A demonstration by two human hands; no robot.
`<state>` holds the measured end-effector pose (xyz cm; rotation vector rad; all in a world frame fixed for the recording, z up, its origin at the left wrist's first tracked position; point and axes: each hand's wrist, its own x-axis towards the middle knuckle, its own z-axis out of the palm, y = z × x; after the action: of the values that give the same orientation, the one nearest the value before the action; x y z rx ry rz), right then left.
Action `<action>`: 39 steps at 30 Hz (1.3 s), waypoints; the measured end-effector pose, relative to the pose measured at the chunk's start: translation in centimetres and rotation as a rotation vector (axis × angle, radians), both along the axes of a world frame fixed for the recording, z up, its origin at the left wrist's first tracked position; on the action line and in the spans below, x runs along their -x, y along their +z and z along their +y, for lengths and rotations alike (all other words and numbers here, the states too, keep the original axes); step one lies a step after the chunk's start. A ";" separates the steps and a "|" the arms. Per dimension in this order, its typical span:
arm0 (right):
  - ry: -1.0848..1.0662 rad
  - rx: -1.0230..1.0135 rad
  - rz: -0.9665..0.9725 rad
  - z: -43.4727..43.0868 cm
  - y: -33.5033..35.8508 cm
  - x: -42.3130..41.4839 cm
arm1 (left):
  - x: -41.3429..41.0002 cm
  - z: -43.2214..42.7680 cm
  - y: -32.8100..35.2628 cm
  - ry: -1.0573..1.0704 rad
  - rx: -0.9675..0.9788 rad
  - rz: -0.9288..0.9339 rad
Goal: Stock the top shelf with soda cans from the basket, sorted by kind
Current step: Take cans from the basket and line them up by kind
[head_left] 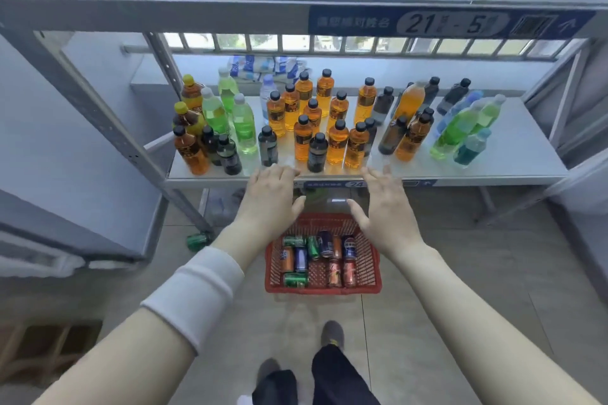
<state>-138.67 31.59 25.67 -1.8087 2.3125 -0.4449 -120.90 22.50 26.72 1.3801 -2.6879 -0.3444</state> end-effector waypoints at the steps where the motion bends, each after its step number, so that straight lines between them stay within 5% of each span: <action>1: -0.011 -0.006 -0.030 0.1 -0.7 0.9 | 0.6 0.2 -0.9 0.011 -0.018 -0.008; 14: -0.129 -0.374 -0.346 2.0 -16.1 6.6 | 4.7 3.5 -16.4 0.204 -0.442 -0.051; 23: -0.554 -0.700 -0.775 -1.0 -45.7 8.4 | 5.5 2.1 -48.0 0.347 -0.893 0.010; 30: -0.619 -0.628 -0.878 -9.1 -65.6 9.4 | 9.2 -4.3 -68.0 0.212 -0.788 -0.145; 39: -0.539 -0.531 -0.473 -15.2 -78.5 9.4 | 12.4 -10.8 -80.9 -0.027 -0.434 -0.204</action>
<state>-148.09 16.41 -52.80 -0.7413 2.2471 -0.2482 -133.27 11.68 -54.20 1.5563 -2.9171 -0.8791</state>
